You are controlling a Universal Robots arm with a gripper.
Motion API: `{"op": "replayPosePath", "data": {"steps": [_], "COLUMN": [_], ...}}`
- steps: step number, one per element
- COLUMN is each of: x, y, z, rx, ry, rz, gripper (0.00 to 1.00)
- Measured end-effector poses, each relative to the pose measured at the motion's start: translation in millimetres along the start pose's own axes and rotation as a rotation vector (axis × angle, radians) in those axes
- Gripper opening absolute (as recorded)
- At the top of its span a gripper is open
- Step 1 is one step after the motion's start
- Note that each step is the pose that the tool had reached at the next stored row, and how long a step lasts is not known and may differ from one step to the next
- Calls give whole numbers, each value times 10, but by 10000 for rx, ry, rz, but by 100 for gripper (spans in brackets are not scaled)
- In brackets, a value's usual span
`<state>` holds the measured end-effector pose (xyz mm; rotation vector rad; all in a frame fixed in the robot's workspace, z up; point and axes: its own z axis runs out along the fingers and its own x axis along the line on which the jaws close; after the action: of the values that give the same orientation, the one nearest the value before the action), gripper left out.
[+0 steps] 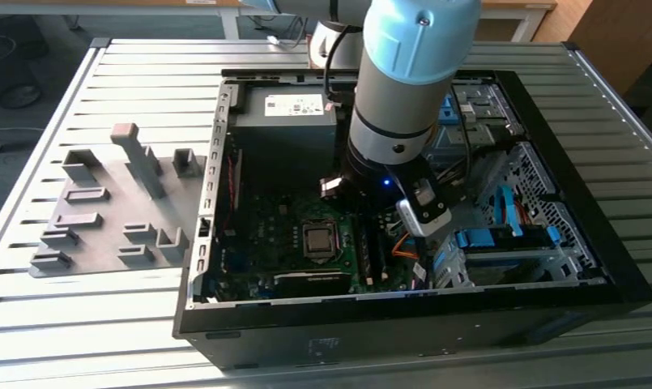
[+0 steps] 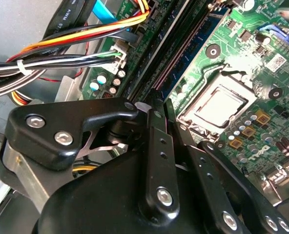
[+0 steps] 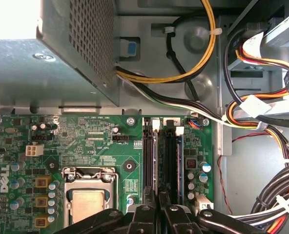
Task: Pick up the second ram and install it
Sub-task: 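Insert the second ram into the second slot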
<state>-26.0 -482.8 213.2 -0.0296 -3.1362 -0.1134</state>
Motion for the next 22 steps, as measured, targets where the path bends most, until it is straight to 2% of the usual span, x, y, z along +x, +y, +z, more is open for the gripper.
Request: {"op": "replayPosePath", "data": {"steps": [8,16,22], "x": [-4,-5,-5], "y": [-18,-19,-15], "z": [-2,3,-38], "rx": [-30,-10,-5], "ry": [-3,-5,-5], "rz": [71,77,77], "gripper": [14,14,14]}}
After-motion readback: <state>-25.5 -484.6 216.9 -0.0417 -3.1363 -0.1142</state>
